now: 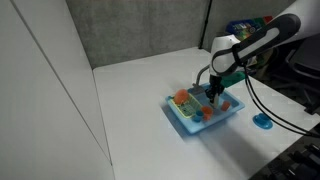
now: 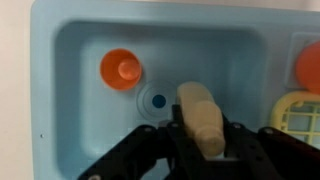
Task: Pick up the detergent and put it in the sink
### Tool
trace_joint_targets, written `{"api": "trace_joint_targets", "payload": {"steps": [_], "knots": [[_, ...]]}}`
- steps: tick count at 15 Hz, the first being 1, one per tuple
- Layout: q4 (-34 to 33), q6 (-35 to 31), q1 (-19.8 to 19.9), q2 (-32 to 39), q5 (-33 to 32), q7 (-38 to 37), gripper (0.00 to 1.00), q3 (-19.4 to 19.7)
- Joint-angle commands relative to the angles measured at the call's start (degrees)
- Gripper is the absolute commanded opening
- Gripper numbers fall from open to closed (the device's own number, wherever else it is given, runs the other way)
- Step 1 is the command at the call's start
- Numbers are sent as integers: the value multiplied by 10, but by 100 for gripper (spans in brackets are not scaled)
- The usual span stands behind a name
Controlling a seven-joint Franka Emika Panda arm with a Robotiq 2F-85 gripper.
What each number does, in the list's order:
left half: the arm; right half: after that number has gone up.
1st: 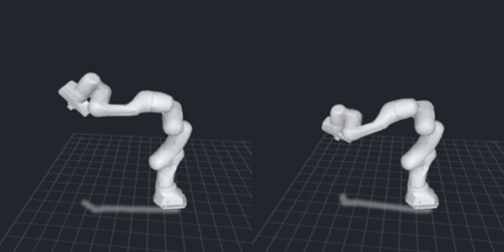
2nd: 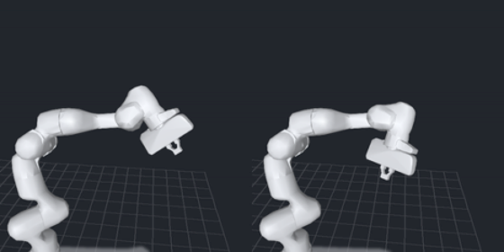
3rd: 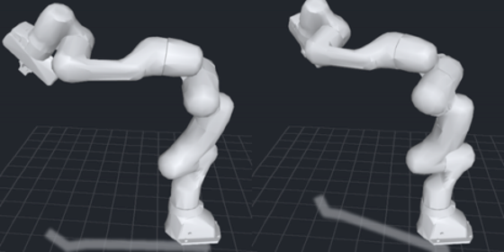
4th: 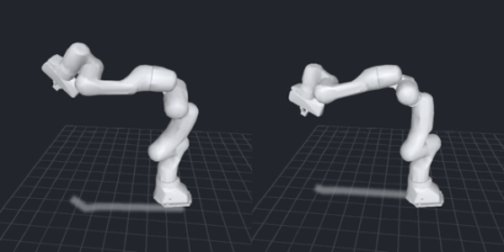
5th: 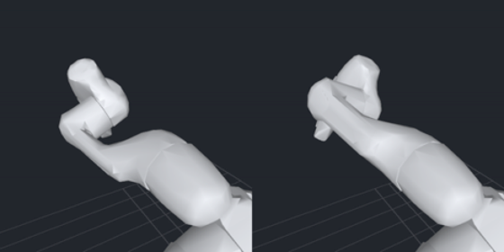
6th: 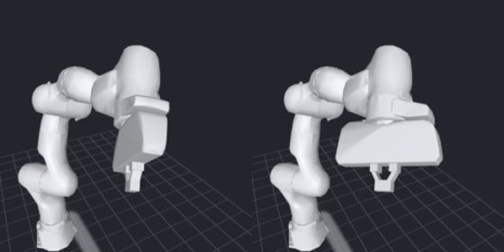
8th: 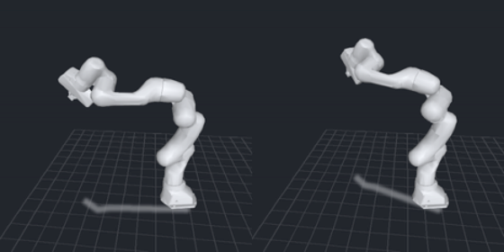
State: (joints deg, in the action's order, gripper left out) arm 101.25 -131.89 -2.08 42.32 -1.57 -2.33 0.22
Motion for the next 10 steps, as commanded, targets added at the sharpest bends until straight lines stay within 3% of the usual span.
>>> {"api": "trace_joint_targets", "payload": {"steps": [1, 5, 8, 9, 10], "knots": [[-32, -1, 10, 29, 7, 4, 12, 0], [-38, -7, 14, 43, 6, 8, 14, -2], [-33, -17, 12, 45, 3, 9, 37, -2], [-32, -19, 11, 45, 2, 10, 58, -2], [-30, -20, 11, 44, 2, 11, 61, -2]]}}
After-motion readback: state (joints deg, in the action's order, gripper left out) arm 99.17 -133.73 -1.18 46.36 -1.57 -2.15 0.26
